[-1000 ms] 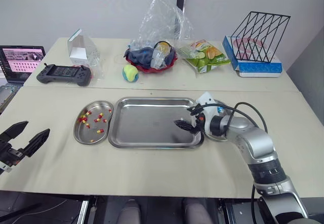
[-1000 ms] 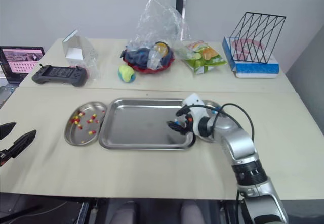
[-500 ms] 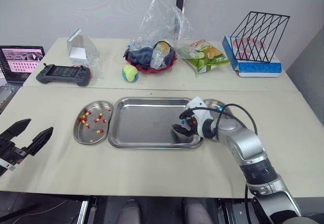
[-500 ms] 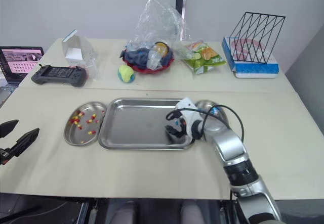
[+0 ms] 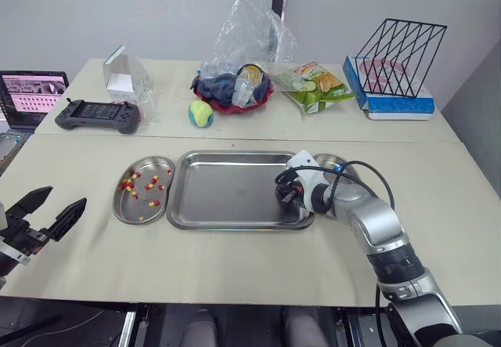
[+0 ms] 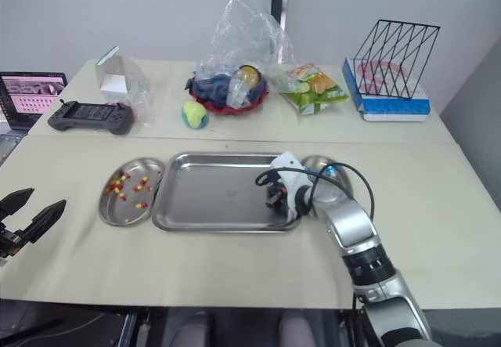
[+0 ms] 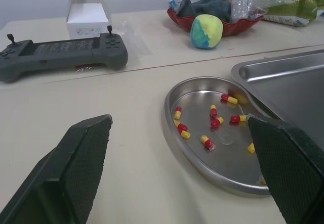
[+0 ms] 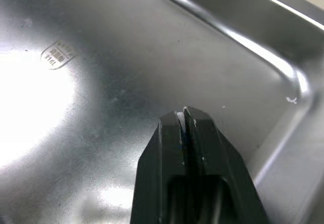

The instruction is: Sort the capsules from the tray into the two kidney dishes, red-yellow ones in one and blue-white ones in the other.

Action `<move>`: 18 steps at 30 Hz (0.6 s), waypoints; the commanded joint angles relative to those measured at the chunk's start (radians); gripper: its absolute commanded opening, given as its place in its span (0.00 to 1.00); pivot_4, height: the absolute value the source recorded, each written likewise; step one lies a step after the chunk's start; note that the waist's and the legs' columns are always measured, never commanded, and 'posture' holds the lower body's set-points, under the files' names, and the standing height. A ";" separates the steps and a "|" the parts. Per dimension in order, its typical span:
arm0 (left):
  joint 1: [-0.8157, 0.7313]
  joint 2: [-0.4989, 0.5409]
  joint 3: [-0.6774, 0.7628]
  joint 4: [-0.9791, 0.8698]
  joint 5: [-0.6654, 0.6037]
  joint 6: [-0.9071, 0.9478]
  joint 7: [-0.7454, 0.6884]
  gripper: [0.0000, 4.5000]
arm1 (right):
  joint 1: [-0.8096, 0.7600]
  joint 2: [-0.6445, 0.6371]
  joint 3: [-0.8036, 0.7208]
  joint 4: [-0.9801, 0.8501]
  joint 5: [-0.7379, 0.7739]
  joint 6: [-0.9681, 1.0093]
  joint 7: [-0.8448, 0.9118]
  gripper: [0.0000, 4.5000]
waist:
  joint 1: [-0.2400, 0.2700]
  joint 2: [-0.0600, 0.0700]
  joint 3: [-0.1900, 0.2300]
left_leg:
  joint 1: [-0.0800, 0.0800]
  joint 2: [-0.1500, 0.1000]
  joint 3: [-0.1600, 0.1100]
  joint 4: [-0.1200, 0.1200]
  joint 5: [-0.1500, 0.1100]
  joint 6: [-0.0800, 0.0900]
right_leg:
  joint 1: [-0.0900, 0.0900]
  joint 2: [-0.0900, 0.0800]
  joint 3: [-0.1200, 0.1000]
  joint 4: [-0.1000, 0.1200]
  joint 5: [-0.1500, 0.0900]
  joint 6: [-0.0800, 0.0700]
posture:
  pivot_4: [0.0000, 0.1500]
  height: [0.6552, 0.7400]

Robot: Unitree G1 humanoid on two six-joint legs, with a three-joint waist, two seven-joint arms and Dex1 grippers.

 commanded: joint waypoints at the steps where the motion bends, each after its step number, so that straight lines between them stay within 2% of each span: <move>1: -0.002 0.000 0.005 -0.012 -0.003 -0.019 0.001 1.00 | -0.008 -0.013 -0.015 -0.006 0.000 -0.017 0.018 0.01 | 0.000 0.000 0.000 | 0.000 0.000 0.000 0.000 0.000 0.000 | 0.000 0.000 0.000 0.000 0.000 0.000 | 1.00 0.98; 5: -0.010 0.000 0.003 -0.007 -0.016 -0.016 -0.015 1.00 | -0.029 0.002 -0.131 0.007 0.082 -0.086 0.069 0.01 | 0.000 0.000 0.000 | 0.000 0.000 0.000 0.000 0.000 0.000 | 0.000 0.000 0.000 0.000 0.000 0.000 | 1.00 0.98; 9: -0.022 0.005 -0.001 0.006 -0.013 -0.016 -0.019 1.00 | -0.047 -0.037 -0.260 0.023 0.180 -0.125 0.159 0.01 | 0.000 0.000 0.000 | -0.001 0.000 0.000 0.000 0.000 0.000 | 0.000 0.000 0.000 0.000 0.000 0.000 | 1.00 0.98; 13: -0.040 0.006 -0.020 0.013 -0.026 -0.006 -0.046 1.00 | 0.007 -0.211 -0.349 0.087 0.205 -0.207 0.315 0.01 | 0.011 0.000 0.001 | -0.001 0.000 0.000 0.000 0.000 0.000 | 0.000 -0.001 -0.001 -0.001 0.000 0.000 | 1.00 0.98; 18: -0.052 0.009 -0.032 0.018 -0.040 0.005 -0.073 1.00 | 0.019 -0.298 -0.380 0.170 0.205 -0.246 0.362 0.01 | -0.002 0.000 0.001 | 0.000 0.000 0.000 -0.001 0.000 0.000 | 0.000 0.000 -0.001 -0.001 0.000 0.000 | 1.00 0.98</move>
